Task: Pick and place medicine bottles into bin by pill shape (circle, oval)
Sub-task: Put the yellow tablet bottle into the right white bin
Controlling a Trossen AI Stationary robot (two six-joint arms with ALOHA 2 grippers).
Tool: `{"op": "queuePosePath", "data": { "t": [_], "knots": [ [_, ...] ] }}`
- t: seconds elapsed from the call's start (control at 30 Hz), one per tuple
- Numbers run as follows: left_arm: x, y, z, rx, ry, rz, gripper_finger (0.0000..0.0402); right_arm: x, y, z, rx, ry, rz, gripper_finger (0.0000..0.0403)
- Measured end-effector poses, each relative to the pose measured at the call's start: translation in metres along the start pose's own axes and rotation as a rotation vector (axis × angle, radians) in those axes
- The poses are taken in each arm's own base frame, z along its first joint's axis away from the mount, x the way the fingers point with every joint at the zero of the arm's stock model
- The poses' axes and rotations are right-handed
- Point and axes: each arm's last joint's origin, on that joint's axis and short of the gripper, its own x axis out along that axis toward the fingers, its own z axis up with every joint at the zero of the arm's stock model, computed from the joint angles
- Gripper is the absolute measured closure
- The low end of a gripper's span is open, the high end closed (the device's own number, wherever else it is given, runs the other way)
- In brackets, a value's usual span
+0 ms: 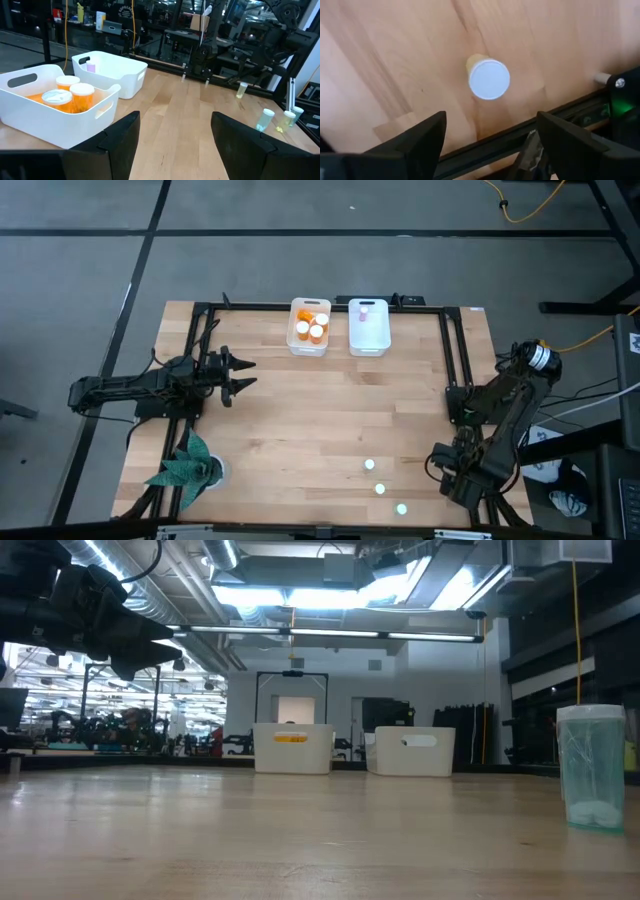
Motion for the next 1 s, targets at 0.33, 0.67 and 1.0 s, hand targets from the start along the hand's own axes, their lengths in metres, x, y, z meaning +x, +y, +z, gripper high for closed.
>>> {"op": "queuePosePath", "data": {
  "t": [0.33,0.67,1.0],
  "knots": [
    [0.000,0.000,0.000,0.000,0.000,0.000,0.0165,-0.009,-0.026,-0.002,0.011,-0.033,0.117,0.0092],
    [0.000,0.000,0.000,0.000,0.000,0.000,0.0165,0.018,-0.033,-0.002,0.014,-0.050,0.160,0.0092],
    [0.000,0.000,0.000,0.000,0.000,0.000,0.0165,0.020,-0.032,0.010,-0.032,-0.110,0.141,0.0092]
  ]
}}
